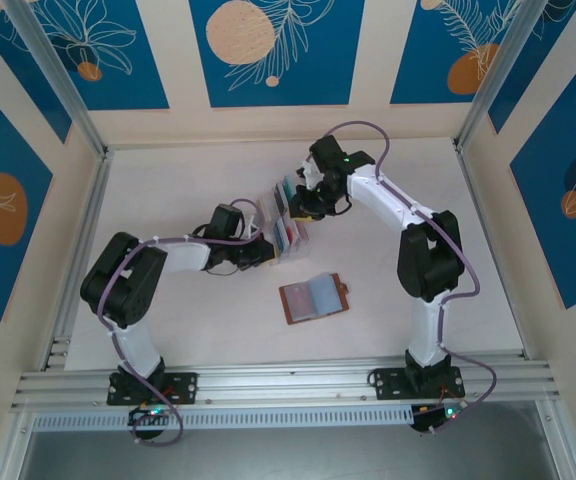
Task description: Put the credit cards into the card holder
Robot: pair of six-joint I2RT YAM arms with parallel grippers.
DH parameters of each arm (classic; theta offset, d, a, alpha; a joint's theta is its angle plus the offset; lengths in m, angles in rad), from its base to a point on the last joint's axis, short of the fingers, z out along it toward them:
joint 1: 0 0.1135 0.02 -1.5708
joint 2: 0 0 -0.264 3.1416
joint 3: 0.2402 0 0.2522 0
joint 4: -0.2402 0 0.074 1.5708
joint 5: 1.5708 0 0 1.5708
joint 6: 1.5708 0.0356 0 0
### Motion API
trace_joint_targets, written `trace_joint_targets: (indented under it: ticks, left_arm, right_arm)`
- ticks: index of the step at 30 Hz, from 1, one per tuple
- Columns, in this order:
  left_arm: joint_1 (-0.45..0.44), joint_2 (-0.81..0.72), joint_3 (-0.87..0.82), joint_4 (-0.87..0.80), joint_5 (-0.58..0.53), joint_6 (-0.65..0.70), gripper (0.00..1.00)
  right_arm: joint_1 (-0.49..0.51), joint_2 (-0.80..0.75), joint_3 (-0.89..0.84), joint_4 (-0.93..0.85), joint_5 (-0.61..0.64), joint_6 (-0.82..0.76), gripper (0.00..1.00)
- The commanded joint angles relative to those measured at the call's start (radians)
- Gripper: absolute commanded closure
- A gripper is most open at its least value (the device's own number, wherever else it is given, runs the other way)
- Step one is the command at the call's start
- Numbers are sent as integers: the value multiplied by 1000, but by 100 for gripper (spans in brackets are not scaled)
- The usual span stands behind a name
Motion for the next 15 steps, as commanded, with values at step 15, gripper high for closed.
trace_joint_targets:
  ticks: [15]
  left_arm:
    - [23, -78, 176, -197, 3, 72, 97]
  right_arm:
    - [-21, -5, -12, -14, 8, 13, 86]
